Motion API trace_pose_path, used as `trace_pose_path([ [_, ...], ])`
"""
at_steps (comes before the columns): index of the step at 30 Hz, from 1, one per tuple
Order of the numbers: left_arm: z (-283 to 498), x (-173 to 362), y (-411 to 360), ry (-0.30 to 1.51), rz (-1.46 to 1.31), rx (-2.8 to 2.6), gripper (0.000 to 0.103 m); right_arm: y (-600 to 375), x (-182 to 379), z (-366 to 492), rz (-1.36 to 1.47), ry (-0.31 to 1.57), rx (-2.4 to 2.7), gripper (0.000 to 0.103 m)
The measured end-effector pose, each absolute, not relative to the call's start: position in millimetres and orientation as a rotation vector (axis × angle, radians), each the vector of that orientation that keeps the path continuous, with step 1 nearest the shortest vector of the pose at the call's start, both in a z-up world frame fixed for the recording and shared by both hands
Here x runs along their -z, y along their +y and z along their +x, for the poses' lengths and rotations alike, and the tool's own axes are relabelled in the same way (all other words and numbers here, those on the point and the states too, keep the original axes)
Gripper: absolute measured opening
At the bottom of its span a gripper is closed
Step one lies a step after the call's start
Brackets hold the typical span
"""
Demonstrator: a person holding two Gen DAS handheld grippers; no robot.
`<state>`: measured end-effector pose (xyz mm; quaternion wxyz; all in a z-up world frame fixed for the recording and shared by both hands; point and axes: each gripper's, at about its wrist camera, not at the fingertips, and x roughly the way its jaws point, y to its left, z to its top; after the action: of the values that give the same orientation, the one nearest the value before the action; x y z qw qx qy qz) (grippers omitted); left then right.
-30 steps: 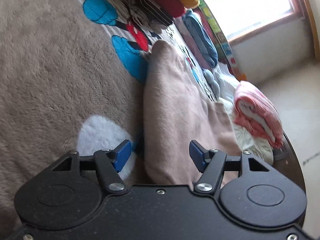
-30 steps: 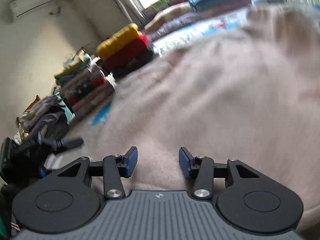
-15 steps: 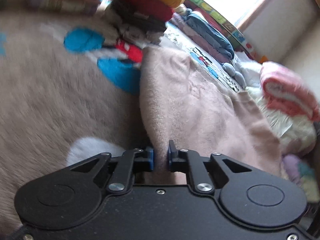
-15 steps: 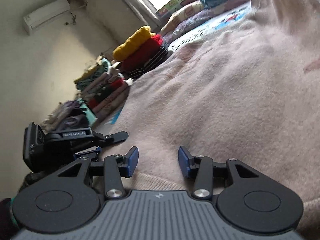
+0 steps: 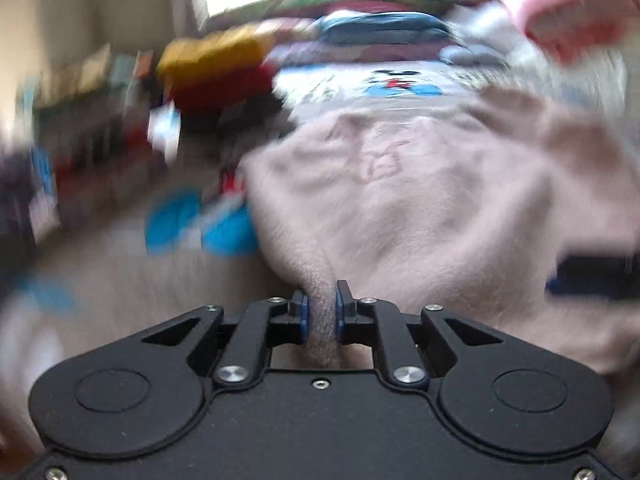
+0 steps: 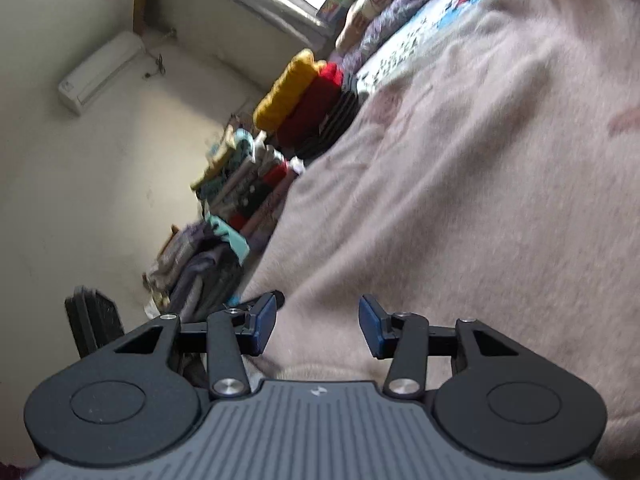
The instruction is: Fold clothes
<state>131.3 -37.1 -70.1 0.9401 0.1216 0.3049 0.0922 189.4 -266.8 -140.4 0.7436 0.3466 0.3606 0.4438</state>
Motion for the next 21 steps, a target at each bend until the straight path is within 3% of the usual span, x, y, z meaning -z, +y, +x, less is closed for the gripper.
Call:
trace_pose_path([
  [5,128.8,85.3,-94.9,0.518,0.631,-0.107,0.011,-295.4,145.3,204.4,0.888,0.714,-0.894,0.049],
  [13,132.2,114.7,-119.0,0.515,0.812,0.076,0.014,-312.8,165.5,224.7,0.969,0.697,-0.787,0.049],
  [14,132.6,118.4,-122.0,0.514,0.834,0.099,0.018,-311.7,167.6,225.8,0.967,0.701,-0.782,0.049],
  [15,133.0,122.1,-125.0,0.514,0.857,0.122,0.033,-310.1,169.2,226.7,0.961,0.706,-0.777,0.047],
  [16,133.4,125.7,-128.0,0.513,0.879,0.145,0.038,-308.1,170.0,227.5,0.950,0.710,-0.773,0.047],
  [21,131.6,105.3,-109.8,0.562,0.729,0.258,0.052,-303.3,171.1,229.4,0.906,0.718,-0.760,0.046],
])
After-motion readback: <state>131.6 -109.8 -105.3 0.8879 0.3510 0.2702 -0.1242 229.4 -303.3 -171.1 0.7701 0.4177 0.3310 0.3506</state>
